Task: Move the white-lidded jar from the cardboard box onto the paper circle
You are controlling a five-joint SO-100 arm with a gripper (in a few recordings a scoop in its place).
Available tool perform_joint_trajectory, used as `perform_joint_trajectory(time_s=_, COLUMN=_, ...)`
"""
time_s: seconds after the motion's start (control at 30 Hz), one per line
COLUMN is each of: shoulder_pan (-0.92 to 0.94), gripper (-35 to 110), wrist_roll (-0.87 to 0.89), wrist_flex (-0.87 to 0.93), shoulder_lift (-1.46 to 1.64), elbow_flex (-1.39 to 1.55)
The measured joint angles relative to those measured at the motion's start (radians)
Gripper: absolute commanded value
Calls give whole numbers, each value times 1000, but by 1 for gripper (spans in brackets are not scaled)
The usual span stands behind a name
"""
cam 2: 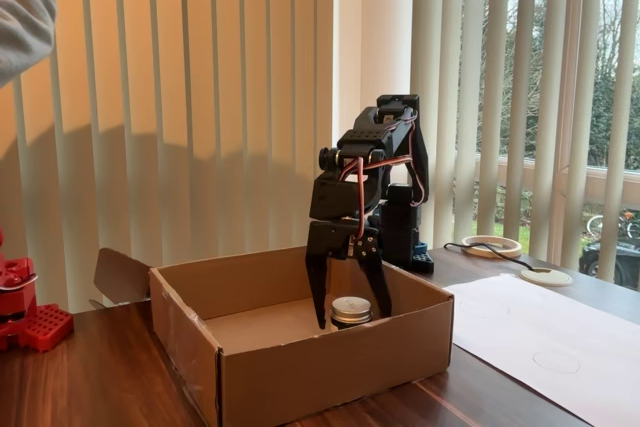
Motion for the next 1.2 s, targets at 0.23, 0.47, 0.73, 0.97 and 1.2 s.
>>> perform_joint_trajectory(time_s=0.23, shoulder_pan=-3, gripper=23, wrist_roll=-2, wrist_flex=-5, shoulder_lift=-23, elbow_flex=0)
perform_joint_trajectory(time_s=0.47, shoulder_pan=-3, gripper=12, wrist_roll=-2, wrist_flex=-5, shoulder_lift=-23, elbow_flex=0)
perform_joint_trajectory(time_s=0.73, shoulder_pan=-23, gripper=9, wrist_roll=14, wrist_flex=-3, shoulder_lift=-6, elbow_flex=2)
perform_joint_trajectory(time_s=0.97, shoulder_pan=-51, gripper=7, wrist_roll=26, wrist_flex=38, shoulder_lift=150, elbow_flex=2)
perform_joint_trajectory(time_s=1.2, shoulder_pan=-71, gripper=7, wrist_roll=66, wrist_flex=94, shoulder_lift=357, elbow_flex=2)
